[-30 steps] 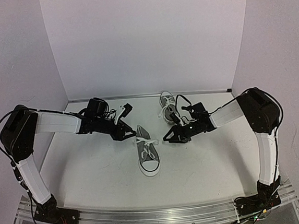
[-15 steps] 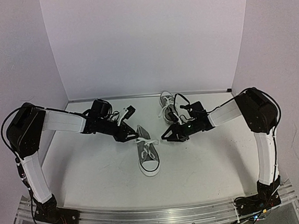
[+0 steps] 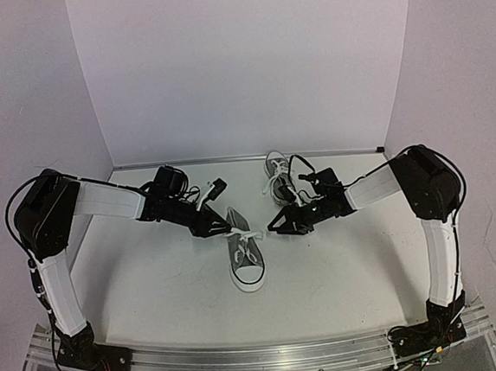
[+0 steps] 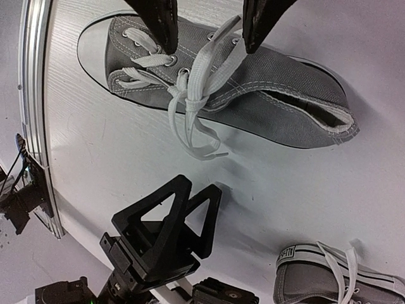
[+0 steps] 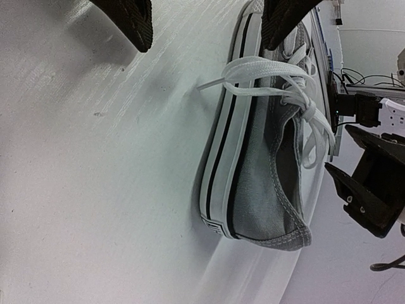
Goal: Tie the shoes
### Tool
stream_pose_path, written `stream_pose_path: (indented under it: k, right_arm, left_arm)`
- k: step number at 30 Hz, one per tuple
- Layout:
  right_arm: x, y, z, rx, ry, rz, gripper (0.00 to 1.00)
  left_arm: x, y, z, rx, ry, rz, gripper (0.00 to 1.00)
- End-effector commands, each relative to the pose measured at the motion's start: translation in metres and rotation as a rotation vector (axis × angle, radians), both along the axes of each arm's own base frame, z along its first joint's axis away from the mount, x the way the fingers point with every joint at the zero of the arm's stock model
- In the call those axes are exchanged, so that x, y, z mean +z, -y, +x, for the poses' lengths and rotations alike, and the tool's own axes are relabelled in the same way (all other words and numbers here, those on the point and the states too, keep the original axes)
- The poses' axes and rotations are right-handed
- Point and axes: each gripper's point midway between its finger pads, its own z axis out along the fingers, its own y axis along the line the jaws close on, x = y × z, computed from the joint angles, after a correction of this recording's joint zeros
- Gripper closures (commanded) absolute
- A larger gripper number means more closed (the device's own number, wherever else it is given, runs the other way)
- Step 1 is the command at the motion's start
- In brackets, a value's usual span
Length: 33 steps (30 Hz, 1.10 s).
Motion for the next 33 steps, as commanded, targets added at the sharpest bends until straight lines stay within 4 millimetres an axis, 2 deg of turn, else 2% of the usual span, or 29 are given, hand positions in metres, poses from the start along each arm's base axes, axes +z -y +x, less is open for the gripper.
stream_pose_path:
  k: [1, 11, 19, 33]
  right_arm:
    - [0.007, -0.007, 0.003, 0.018, 0.026, 0.022, 0.44]
    - [0.008, -0.006, 0.003, 0.016, 0.03, 0.021, 0.44]
    - [0.009, -0.006, 0.003, 0.017, 0.029, 0.024, 0.44]
    - [0.01, -0.007, 0.003, 0.019, 0.03, 0.026, 0.44]
  left_arm:
    - [0.014, 0.001, -0.001, -0.015, 0.002, -0.025, 0.68]
    - [0.011, 0.002, -0.002, -0.02, -0.028, -0.019, 0.81]
    - [0.013, -0.001, 0.0, 0.004, -0.015, -0.003, 1.0]
    - [0.032, -0.022, 0.022, 0.148, 0.058, 0.008, 1.0]
